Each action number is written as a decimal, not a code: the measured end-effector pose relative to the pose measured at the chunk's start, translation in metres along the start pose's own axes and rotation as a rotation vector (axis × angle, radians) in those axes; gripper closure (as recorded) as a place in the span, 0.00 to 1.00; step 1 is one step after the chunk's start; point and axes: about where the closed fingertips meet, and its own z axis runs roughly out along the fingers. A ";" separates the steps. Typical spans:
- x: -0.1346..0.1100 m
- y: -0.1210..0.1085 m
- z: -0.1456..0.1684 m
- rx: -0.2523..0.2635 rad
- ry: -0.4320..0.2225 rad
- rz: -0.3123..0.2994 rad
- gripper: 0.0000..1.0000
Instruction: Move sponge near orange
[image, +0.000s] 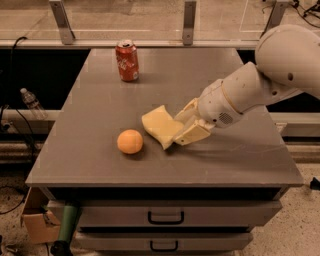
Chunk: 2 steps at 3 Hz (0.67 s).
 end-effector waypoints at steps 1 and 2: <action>0.003 -0.002 0.010 -0.026 0.009 0.017 0.82; 0.002 -0.001 0.010 -0.027 0.010 0.014 0.59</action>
Offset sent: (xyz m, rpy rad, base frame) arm 0.0032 0.0035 -0.0086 -0.0057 0.0292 0.0028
